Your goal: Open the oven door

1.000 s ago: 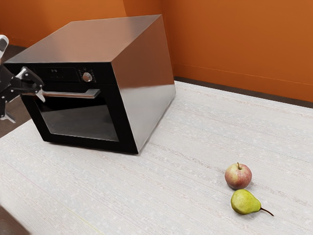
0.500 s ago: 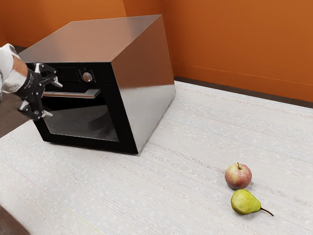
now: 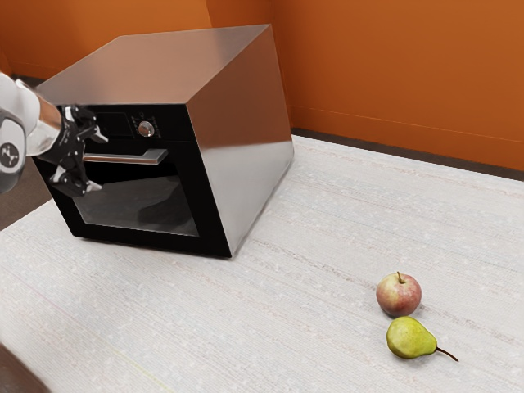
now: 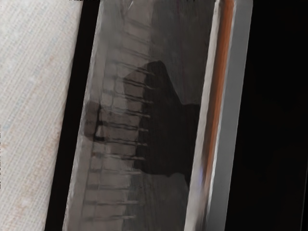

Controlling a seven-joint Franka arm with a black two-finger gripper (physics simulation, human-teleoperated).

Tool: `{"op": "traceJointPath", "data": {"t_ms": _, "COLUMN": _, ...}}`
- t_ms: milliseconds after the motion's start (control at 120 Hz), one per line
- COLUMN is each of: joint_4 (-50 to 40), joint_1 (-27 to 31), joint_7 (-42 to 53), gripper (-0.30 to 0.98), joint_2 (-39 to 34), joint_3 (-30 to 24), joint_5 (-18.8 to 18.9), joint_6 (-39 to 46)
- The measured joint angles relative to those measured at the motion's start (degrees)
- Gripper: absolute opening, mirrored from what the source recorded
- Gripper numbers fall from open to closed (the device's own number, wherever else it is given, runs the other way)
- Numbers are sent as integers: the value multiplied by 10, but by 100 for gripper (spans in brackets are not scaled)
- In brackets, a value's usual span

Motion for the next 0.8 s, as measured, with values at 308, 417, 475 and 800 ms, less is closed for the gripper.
{"op": "traceJointPath", "data": {"t_ms": 308, "joint_4": -26, "joint_1": 3, "joint_7": -44, "gripper": 68, "joint_2": 7, "joint_3": 0, "joint_5": 2, "joint_6": 8}}
{"op": "traceJointPath", "data": {"t_ms": 417, "joint_4": -54, "joint_1": 5, "joint_7": -55, "gripper": 68, "joint_2": -14, "joint_3": 0, "joint_5": 2, "joint_6": 9}}
{"op": "traceJointPath", "data": {"t_ms": 475, "joint_4": -109, "joint_1": 16, "joint_7": -60, "gripper": 68, "joint_2": -60, "joint_3": 0, "joint_5": 2, "joint_6": 11}}
{"op": "traceJointPath", "data": {"t_ms": 800, "joint_4": -479, "joint_1": 125, "joint_7": -81, "gripper": 68, "joint_2": -543, "joint_3": 4, "joint_5": -4, "joint_6": 15}}
